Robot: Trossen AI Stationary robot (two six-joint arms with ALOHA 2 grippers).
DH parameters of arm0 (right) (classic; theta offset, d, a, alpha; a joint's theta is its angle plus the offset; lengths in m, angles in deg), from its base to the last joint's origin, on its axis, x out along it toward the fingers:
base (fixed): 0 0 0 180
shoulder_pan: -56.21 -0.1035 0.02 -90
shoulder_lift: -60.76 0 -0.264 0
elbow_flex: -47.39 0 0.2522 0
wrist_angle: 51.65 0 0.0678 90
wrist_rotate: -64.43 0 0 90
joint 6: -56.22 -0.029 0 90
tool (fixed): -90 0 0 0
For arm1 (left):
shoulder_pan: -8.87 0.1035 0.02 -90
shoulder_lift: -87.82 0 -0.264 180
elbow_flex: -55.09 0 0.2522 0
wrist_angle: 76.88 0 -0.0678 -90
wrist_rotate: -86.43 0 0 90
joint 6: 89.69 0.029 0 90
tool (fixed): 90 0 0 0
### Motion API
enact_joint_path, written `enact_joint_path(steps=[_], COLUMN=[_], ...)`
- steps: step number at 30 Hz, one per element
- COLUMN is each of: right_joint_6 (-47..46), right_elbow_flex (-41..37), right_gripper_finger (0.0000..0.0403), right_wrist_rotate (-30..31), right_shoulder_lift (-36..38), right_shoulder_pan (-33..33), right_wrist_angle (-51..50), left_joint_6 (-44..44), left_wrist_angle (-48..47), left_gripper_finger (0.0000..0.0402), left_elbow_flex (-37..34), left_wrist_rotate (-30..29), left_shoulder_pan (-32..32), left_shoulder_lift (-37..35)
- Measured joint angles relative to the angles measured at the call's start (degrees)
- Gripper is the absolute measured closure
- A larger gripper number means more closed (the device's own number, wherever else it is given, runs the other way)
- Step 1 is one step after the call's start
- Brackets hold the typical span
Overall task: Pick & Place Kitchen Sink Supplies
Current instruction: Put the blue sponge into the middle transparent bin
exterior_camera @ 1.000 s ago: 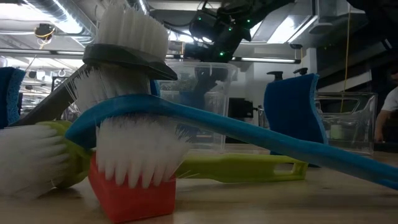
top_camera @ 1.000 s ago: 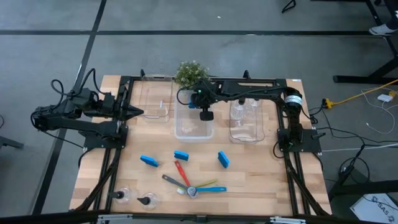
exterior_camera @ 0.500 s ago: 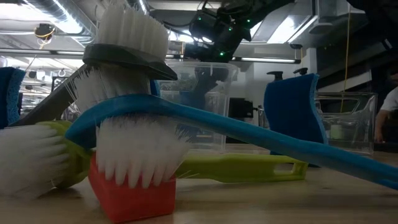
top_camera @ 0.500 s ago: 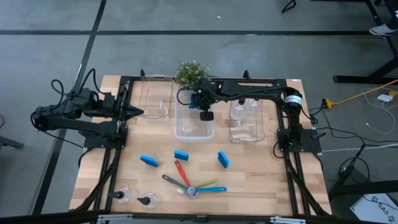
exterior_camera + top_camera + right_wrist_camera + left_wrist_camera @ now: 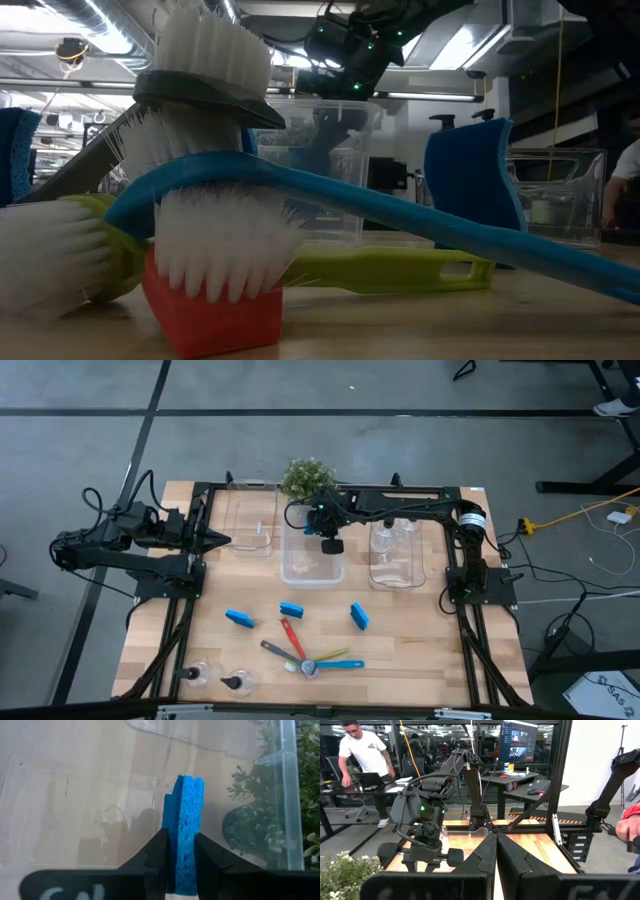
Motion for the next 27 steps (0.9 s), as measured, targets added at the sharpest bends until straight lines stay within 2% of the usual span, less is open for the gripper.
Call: enact_joint_path(steps=[8, 11, 14, 27], right_joint_6=[0.09, 0.06, -0.04, -0.04], right_elbow_flex=[0.0, 0.0, 0.02, 0.04], right_gripper_finger=[0.0248, 0.0227, 0.022, 0.0219], right_wrist_rotate=[0.09, 2.25, 5.24, 5.55], right_shoulder_lift=[0.0, 0.0, 0.0, -0.04], right_shoulder_pan=[0.0, -0.02, -0.04, -0.9], right_wrist_angle=[0.07, 0.43, 1.06, 1.63], left_joint_6=[0.0, 0.0, 0.02, 0.01], left_wrist_angle=[0.0, 0.0, -0.01, 0.0], left_gripper_finger=[0.0396, 0.0395, 0.0396, 0.0396], left_elbow_flex=[0.02, 0.01, 0.0, 0.01], left_wrist_rotate=[0.0, 0.0, 0.0, 0.0], left_shoulder_pan=[0.0, 0.0, 0.0, 0.0], left_shoulder_lift=[0.0, 0.0, -0.01, -0.01])
